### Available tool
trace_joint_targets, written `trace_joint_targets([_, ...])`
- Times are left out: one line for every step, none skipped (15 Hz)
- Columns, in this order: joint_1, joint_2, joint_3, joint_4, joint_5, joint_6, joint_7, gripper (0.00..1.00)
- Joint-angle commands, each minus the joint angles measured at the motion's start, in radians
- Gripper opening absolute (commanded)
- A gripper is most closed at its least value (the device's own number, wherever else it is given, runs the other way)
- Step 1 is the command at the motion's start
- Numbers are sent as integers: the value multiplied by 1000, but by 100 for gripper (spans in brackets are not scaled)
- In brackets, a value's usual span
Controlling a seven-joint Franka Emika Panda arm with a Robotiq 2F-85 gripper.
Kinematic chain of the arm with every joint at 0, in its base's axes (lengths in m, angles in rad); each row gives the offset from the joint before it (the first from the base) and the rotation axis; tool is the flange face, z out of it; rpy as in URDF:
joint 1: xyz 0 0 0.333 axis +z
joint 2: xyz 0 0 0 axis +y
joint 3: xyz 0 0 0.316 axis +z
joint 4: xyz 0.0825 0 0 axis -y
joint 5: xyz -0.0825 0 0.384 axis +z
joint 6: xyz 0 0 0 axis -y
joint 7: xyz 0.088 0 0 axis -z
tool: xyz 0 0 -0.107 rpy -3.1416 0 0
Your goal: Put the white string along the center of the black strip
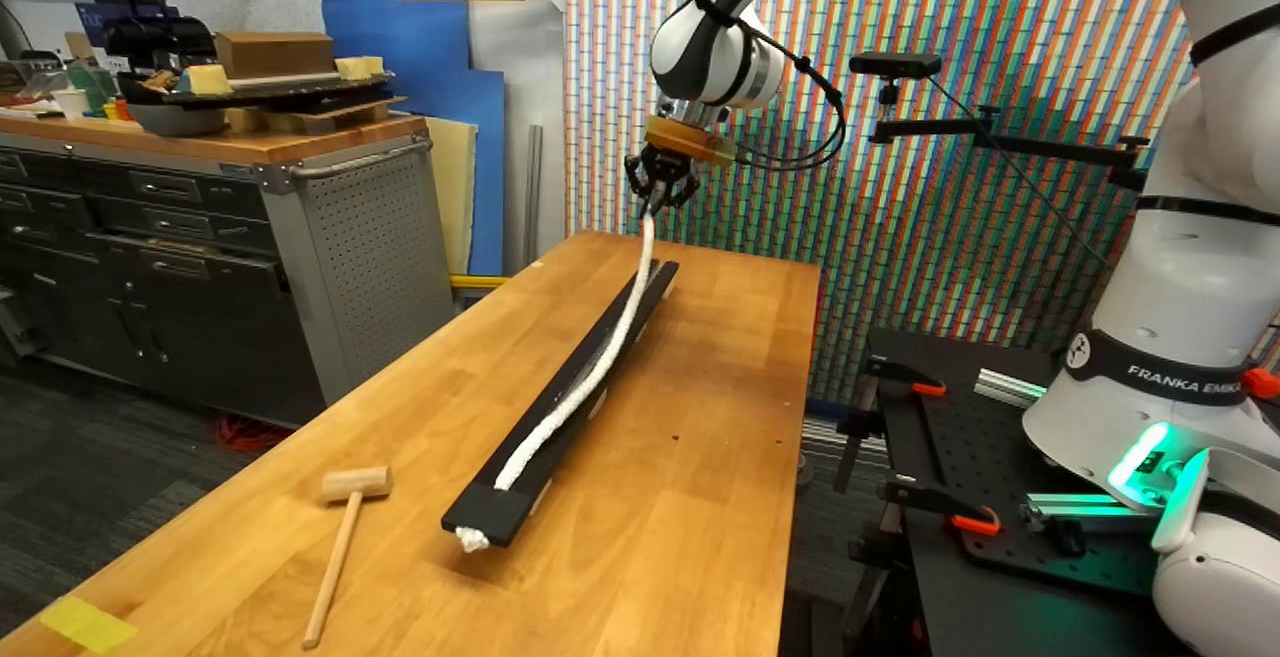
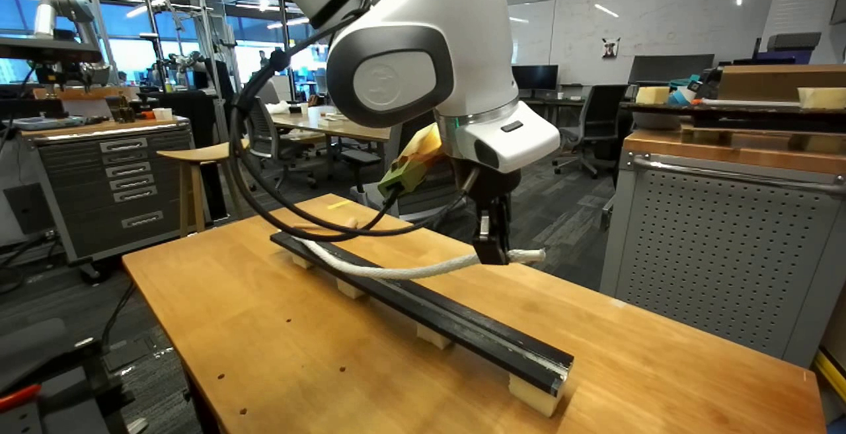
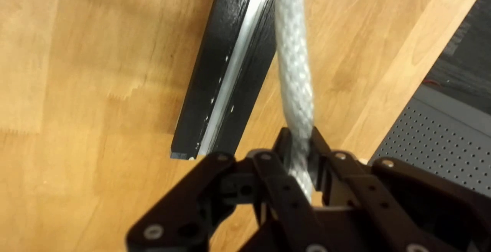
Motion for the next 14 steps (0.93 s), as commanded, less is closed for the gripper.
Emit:
trace_joint_targets([-15, 20, -13, 56, 12, -29, 40, 3])
trace_joint_targets([-14, 30, -9, 62, 10, -34, 40, 3])
trace_joint_targets([-11, 39, -6, 68, 6, -37, 42, 3])
trace_joint_targets([-6, 52, -3, 73, 1, -41, 43, 3])
trace_joint_targets([-3, 66, 3, 79, 2, -46, 41, 3])
trace_joint_targets([1, 81, 8, 83, 1, -51, 41, 3])
trace_joint_targets([7, 101, 9, 90, -3, -54, 46, 3])
trace_joint_targets([11, 115, 12, 95, -4, -59, 47, 3])
trace_joint_targets([21, 135, 3, 102, -15, -58, 60, 3])
trace_joint_targets([28, 151, -3, 108, -20, -59, 70, 3])
trace_joint_targets([36, 163, -11, 112, -28, -58, 81, 3])
trace_joint_targets([46, 176, -26, 116, -39, -56, 101, 3])
trace_joint_targets([49, 183, -32, 117, -44, -57, 110, 3])
trace_joint_targets([54, 191, -45, 118, -52, -54, 128, 3])
